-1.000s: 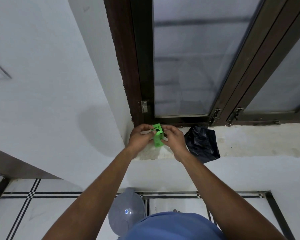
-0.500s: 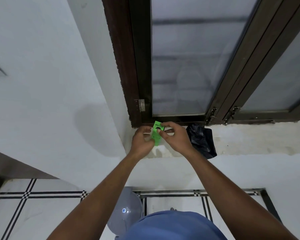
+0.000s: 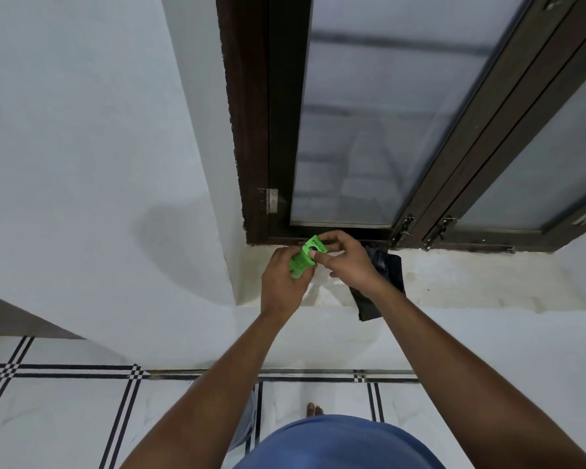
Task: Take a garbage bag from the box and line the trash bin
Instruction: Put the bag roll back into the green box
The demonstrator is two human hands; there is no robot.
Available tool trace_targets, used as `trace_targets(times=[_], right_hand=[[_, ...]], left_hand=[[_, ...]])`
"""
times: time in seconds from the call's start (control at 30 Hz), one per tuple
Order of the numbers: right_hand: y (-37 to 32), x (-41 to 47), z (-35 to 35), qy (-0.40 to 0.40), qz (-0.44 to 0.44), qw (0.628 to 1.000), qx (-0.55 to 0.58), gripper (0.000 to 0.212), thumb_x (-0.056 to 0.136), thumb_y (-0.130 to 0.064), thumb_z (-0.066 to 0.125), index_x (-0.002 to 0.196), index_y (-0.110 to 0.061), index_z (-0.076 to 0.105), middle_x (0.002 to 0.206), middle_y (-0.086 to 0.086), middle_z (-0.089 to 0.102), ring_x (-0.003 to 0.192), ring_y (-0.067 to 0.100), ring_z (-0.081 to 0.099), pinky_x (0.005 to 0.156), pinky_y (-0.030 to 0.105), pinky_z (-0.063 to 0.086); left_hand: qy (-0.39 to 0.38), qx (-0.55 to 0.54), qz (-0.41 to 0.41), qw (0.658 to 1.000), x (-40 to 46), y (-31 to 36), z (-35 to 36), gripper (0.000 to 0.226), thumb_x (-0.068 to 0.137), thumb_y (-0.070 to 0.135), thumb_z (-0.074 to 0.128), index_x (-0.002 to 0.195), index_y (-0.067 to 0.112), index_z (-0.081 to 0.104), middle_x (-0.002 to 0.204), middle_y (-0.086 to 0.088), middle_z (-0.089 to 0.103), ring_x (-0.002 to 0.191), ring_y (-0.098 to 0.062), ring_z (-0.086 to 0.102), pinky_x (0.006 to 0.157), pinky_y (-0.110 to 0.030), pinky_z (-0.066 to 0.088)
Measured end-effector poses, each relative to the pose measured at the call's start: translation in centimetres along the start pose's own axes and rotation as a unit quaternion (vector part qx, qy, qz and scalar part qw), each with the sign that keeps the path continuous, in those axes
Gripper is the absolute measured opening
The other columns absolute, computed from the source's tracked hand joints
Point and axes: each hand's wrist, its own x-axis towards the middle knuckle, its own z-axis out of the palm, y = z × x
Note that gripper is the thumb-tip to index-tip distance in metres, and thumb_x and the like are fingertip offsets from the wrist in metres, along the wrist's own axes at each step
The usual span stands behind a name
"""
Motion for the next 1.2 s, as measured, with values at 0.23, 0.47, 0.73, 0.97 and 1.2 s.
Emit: trace_targets(times=[0.23,0.47,0.73,0.97,1.2], right_hand=[[-1.1,0.9,-0.6,-0.048,0.069,0.996,0.001,0.042,0.089,-0.034,0.092,0.123,-0.032,0.068,0.113,-0.001,0.075,0.102,0.023,0.076,0.085,0.049,0.067],[-1.6,1.2,-0.4,-0.044,0.062,0.996,-0.039,0.037,0.087,-0.034,0.093,0.117,-0.03,0.07,0.105,0.0,0.077,0.097,0.023,0.077,0.076,0.046,0.067],[-2.0,1.3,-0.1,-0.058,-0.005,0.994,-0.095,0.051,0.082,-0.034,0.098,0.124,-0.026,0.07,0.111,-0.008,0.073,0.099,0.011,0.072,0.065,0.022,0.051],[-1.8,1.7,0.4,-0.04,-0.077,0.983,-0.159,0.061,0.079,-0.036,0.098,0.129,-0.029,0.063,0.117,-0.006,0.07,0.106,0.012,0.07,0.084,0.033,0.061],[-1.6,2.1,0.3,-0.063,-0.157,0.964,-0.204,0.031,0.089,-0.041,0.089,0.115,-0.027,0.081,0.111,-0.008,0.073,0.103,0.01,0.067,0.089,0.038,0.06]], left_hand=[[0.005,-0.004,0.001,1.0,0.1,-0.1,-0.6,0.044,0.089,0.032,0.094,0.125,0.015,0.076,0.121,0.0,0.077,0.105,-0.013,0.069,0.091,-0.027,0.059],[-0.004,0.006,-0.023,1.0,0.4,0.3,-1.3,0.026,0.09,0.027,0.094,0.104,0.012,0.077,0.099,0.001,0.077,0.089,-0.018,0.069,0.08,-0.028,0.058],[-0.034,-0.023,-0.059,0.997,0.4,0.2,-1.8,0.046,0.084,0.032,0.098,0.12,0.016,0.075,0.119,0.001,0.076,0.106,-0.019,0.072,0.095,-0.037,0.064],[-0.038,-0.018,-0.058,0.997,0.4,0.1,-1.8,0.046,0.085,0.034,0.097,0.12,0.017,0.074,0.117,0.004,0.076,0.104,-0.018,0.072,0.095,-0.042,0.065],[-0.039,-0.022,-0.068,0.997,0.8,0.1,-2.1,0.042,0.083,0.031,0.099,0.114,0.021,0.073,0.114,0.005,0.076,0.101,-0.019,0.072,0.096,-0.042,0.065]])
